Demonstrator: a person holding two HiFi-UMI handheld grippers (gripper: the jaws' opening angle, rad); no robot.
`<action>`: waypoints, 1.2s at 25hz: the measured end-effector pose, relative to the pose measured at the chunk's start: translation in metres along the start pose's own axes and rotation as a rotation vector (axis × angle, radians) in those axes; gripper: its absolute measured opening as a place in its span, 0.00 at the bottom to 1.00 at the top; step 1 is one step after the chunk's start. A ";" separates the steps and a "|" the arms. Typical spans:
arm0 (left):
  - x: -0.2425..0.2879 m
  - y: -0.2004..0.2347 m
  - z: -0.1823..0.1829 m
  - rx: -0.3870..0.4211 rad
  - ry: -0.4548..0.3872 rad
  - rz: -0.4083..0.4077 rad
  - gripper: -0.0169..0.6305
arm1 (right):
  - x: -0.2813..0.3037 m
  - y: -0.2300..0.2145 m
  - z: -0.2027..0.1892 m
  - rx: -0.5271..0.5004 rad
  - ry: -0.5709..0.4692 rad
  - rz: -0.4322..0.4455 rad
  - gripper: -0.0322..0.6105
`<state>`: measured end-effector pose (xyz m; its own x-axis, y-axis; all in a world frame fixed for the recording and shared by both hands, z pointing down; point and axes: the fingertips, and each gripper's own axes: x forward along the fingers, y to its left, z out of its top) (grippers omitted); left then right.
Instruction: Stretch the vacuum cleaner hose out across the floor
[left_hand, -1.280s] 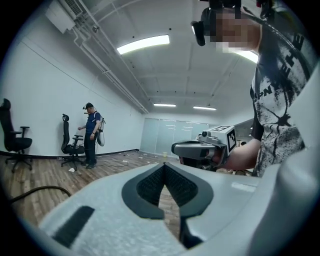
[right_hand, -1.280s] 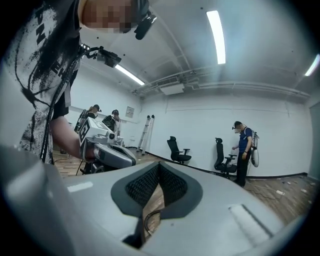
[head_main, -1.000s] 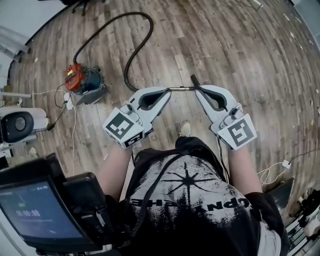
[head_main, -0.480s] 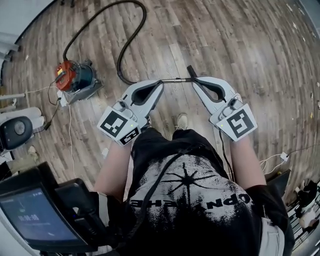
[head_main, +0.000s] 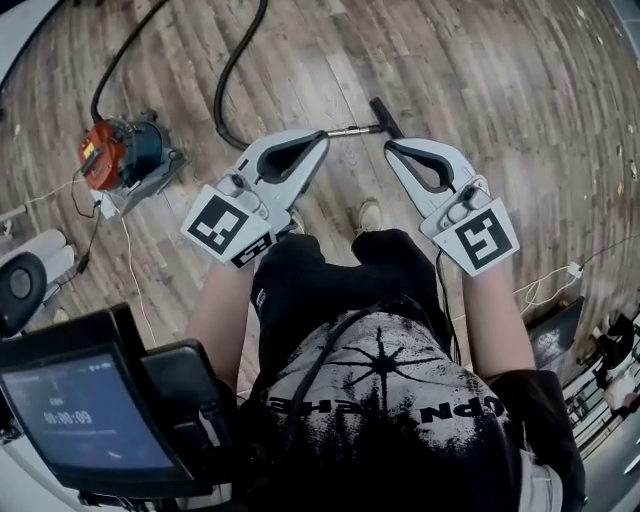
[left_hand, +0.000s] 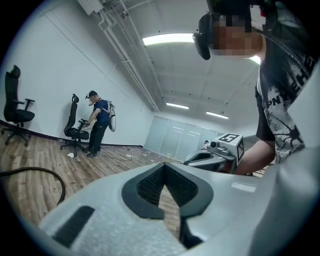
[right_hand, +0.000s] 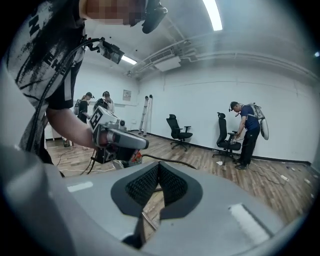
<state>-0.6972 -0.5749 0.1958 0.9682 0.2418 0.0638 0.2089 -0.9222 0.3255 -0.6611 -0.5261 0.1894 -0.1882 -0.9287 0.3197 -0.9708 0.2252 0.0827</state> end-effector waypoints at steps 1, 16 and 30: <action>0.003 0.009 -0.014 -0.005 -0.002 -0.002 0.03 | 0.007 -0.001 -0.022 -0.021 0.033 -0.006 0.06; 0.063 0.182 -0.329 0.019 0.023 0.066 0.03 | 0.254 0.023 -0.540 -0.210 0.587 0.269 0.37; 0.039 0.194 -0.452 0.024 0.125 0.231 0.03 | 0.344 0.020 -0.795 -0.402 0.975 0.444 0.39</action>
<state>-0.6810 -0.6084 0.6879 0.9663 0.0584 0.2507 -0.0109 -0.9638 0.2664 -0.6273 -0.6069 1.0516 -0.1364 -0.1593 0.9778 -0.6967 0.7170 0.0196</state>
